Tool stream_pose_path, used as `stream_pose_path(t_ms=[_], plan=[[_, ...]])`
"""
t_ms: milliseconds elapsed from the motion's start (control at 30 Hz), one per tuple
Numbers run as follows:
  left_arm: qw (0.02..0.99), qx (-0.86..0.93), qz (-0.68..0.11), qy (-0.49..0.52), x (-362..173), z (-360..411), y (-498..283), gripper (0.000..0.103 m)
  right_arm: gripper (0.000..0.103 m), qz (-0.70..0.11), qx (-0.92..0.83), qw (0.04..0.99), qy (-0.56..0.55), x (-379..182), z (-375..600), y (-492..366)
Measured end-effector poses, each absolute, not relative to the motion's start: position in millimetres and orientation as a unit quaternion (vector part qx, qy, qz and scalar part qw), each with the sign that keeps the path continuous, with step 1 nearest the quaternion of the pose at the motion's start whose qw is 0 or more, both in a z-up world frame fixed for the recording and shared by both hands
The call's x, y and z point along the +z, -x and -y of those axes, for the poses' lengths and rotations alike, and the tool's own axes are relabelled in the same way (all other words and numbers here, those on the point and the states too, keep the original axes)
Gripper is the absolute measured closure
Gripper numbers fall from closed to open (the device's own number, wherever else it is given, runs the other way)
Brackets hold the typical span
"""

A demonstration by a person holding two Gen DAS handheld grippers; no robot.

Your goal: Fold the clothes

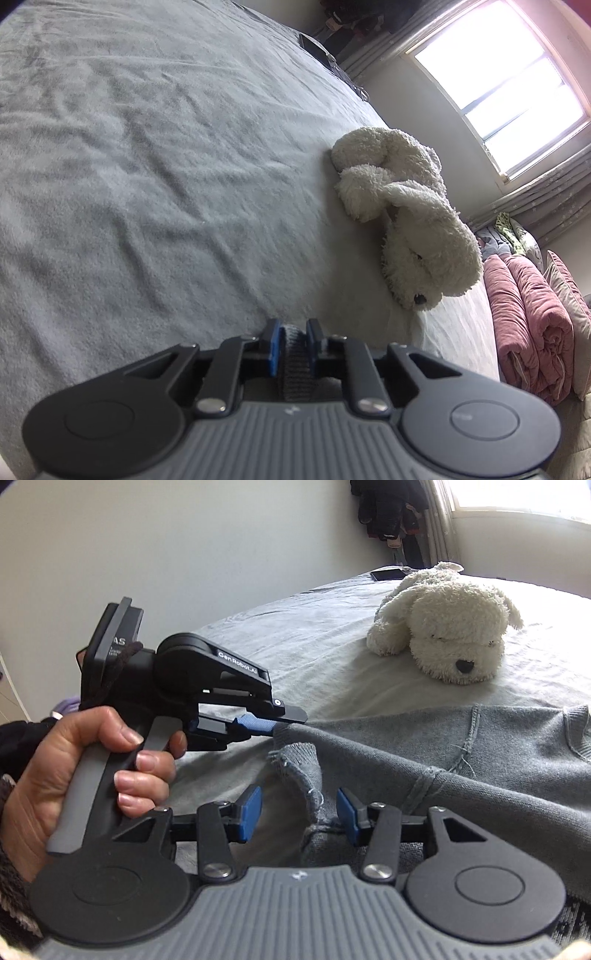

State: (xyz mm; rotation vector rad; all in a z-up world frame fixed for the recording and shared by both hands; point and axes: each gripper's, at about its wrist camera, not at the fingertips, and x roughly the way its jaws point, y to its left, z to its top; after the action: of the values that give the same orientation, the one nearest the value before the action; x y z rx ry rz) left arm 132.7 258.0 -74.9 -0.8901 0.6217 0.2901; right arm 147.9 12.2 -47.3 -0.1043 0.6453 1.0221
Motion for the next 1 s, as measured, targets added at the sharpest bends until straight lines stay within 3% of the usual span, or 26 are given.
stream_pose_path(t_ms=[33,67,133,200,400,633,1000], plan=[[0.849,0.142,-0.295,0.415,-75.3,-257.0,-133.6,0.097,0.057,-0.302,0.473,0.825,0.06,-48.7,-14.5,-146.0],[0.852,0.144,-0.292,0.41,-75.7,-256.1,-134.3,0.099,0.072,-0.305,0.472,0.825,0.06,-49.2,-15.3,-146.0],[0.864,0.141,-0.285,0.389,-73.2,-253.4,-137.5,0.1,0.092,-0.311,0.474,0.822,0.051,-49.8,-15.8,-147.0],[0.876,0.14,-0.274,0.373,-69.6,-252.0,-141.5,0.101,0.096,-0.323,0.484,0.813,0.02,-50.3,-18.2,-150.3],[0.907,0.134,-0.211,0.34,-42.3,-260.0,-129.4,0.101,0.095,-0.353,0.502,0.788,-0.045,-50.2,-34.8,-157.5],[0.92,0.16,-0.18,0.309,-30.7,-274.8,-123.6,0.101,0.093,-0.373,0.525,0.764,-0.048,-51.3,-80.5,-155.1],[0.906,0.206,-0.253,0.27,-44.4,-277.8,-140.1,0.099,0.089,-0.423,0.515,0.74,-0.096,-62.0,-89.3,-171.5]])
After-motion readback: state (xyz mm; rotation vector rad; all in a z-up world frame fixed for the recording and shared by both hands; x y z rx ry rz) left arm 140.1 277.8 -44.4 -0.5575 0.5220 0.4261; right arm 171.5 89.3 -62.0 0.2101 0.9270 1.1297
